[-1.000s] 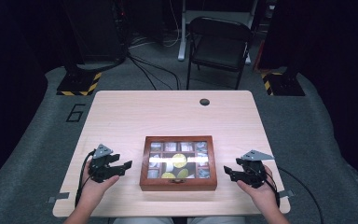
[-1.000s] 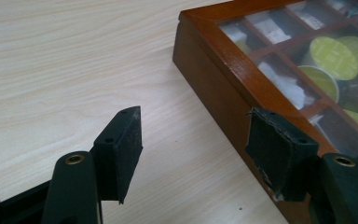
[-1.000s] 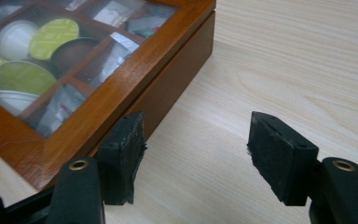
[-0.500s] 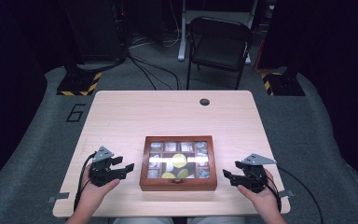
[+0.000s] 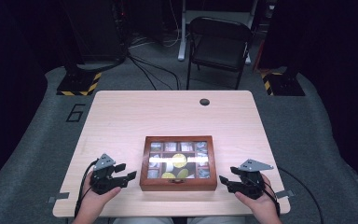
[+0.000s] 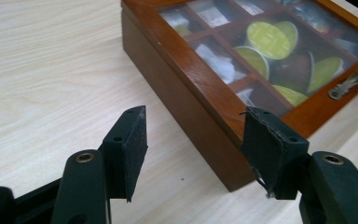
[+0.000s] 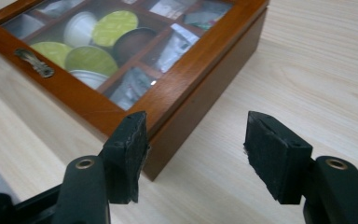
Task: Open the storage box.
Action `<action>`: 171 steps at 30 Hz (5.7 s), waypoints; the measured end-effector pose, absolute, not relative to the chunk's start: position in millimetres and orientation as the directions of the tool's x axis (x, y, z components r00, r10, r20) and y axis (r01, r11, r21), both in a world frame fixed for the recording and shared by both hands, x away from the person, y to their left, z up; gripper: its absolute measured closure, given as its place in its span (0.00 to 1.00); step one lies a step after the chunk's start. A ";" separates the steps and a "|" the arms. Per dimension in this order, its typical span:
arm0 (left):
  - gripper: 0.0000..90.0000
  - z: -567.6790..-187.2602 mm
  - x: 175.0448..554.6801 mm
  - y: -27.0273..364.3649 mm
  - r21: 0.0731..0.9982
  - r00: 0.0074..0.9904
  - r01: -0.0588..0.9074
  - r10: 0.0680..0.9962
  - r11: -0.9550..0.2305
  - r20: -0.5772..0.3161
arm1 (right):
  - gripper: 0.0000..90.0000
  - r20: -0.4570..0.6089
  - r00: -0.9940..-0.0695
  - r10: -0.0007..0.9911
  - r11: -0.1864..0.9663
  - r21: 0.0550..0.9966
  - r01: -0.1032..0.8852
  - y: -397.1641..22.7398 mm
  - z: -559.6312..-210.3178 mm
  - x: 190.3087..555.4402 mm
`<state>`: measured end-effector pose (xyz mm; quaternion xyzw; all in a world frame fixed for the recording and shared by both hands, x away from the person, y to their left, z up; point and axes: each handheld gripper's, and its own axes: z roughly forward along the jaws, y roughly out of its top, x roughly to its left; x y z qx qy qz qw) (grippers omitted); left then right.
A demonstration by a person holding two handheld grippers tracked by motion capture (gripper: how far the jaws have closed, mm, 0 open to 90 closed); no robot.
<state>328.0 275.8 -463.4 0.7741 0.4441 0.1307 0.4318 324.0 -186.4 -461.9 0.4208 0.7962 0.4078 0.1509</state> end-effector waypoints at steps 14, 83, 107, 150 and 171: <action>0.45 -471.3 309.7 265.9 0.783 0.624 0.561 0.759 -0.270 -0.186 | 0.43 0.088 -0.674 0.733 0.382 0.767 0.515 -168.0 -472.5 313.2; 0.59 -477.3 308.4 242.1 0.794 0.687 0.500 0.717 -0.345 -0.120 | 0.57 0.091 -0.709 0.700 0.382 0.790 0.479 -162.3 -476.3 317.4; 0.52 -441.2 315.1 242.3 0.835 0.676 0.455 0.730 -0.310 -0.098 | 0.51 0.047 -0.705 0.708 0.373 0.823 0.429 -160.5 -439.9 325.3; 0.51 -397.7 353.0 243.3 0.886 0.665 0.397 0.741 -0.240 -0.097 | 0.51 0.077 -0.694 0.716 0.306 0.859 0.410 -158.9 -396.3 369.3; 0.50 -380.9 382.2 242.9 0.913 0.634 0.381 0.761 -0.148 -0.141 | 0.55 0.124 -0.637 0.761 0.233 0.864 0.446 -156.5 -399.3 412.4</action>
